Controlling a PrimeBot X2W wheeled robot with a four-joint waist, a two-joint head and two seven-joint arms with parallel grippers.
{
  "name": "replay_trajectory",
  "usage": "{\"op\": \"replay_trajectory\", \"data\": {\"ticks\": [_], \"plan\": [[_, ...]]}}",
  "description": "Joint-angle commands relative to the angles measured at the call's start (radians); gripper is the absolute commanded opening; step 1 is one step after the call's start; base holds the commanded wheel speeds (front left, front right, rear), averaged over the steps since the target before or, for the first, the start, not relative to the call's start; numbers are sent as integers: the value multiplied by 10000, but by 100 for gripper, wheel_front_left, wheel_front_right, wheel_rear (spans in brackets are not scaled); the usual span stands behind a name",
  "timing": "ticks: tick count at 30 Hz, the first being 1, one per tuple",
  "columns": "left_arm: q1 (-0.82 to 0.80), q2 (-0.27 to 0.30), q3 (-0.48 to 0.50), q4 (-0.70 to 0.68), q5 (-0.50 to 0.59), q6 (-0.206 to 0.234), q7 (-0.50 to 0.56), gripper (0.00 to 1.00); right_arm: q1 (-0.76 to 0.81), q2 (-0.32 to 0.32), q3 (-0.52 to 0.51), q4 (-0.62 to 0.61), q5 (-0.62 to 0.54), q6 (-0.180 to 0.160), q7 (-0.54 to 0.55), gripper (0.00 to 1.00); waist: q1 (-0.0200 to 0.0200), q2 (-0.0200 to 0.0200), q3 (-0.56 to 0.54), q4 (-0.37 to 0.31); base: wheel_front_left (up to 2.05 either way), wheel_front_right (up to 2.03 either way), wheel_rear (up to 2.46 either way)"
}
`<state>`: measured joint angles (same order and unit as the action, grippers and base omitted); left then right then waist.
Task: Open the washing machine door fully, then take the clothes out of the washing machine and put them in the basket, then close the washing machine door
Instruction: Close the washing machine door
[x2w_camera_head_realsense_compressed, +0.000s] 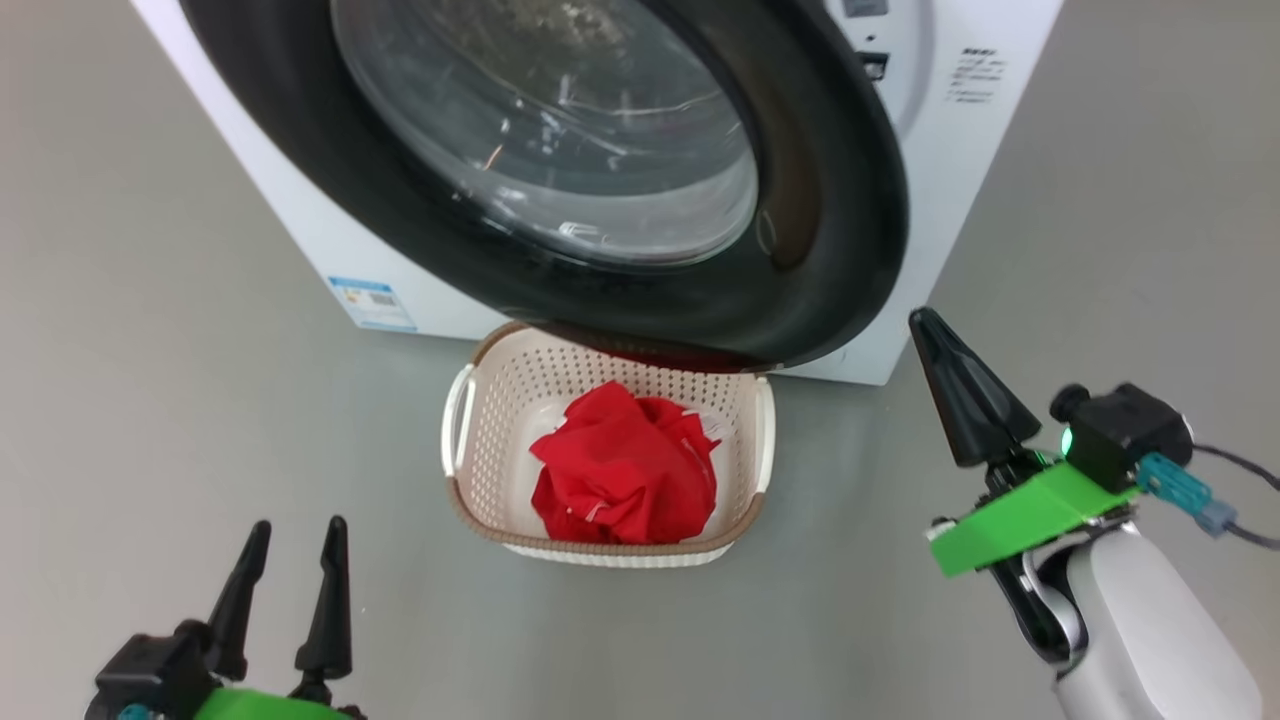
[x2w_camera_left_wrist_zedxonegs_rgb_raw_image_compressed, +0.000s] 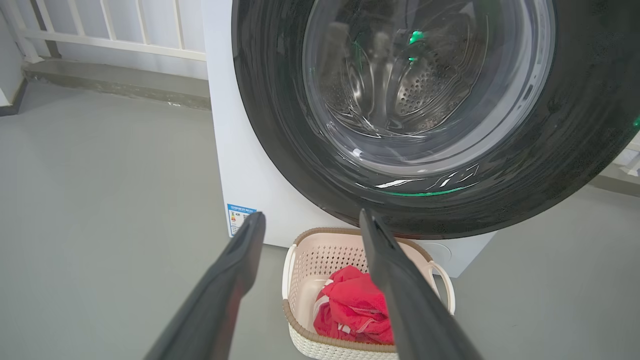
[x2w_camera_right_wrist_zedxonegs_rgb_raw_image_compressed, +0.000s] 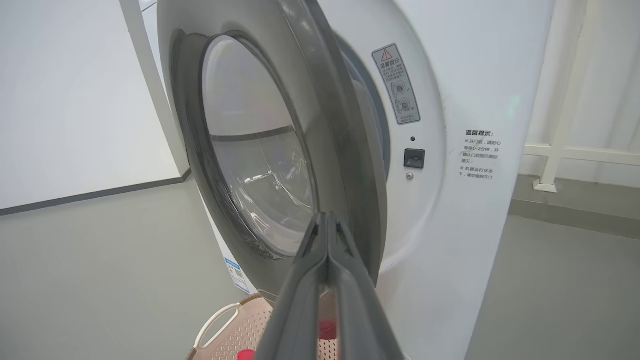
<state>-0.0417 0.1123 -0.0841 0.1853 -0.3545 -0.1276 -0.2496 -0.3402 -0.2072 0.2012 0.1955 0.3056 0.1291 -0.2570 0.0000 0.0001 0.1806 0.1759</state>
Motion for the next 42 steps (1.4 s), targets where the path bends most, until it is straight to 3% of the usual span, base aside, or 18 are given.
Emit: {"op": "replay_trajectory", "data": {"ticks": [1,13,42], "plan": [[-416,102,292,-263,21,-31,-122,100,-446,99,294,-28,32,16,-48,0,0,-1,320,292,0,0,0],[-881,67,248,-336,-33,-31,-122,100,-1683,240,302,752,-61,16,-48,0,0,-1,979,493,0,0,0],[-1920,37,-201,-690,-202,-31,-122,100,-4651,93,-1235,1888,-536,16,-48,0,0,-1,2449,890,0,0,0]]}}
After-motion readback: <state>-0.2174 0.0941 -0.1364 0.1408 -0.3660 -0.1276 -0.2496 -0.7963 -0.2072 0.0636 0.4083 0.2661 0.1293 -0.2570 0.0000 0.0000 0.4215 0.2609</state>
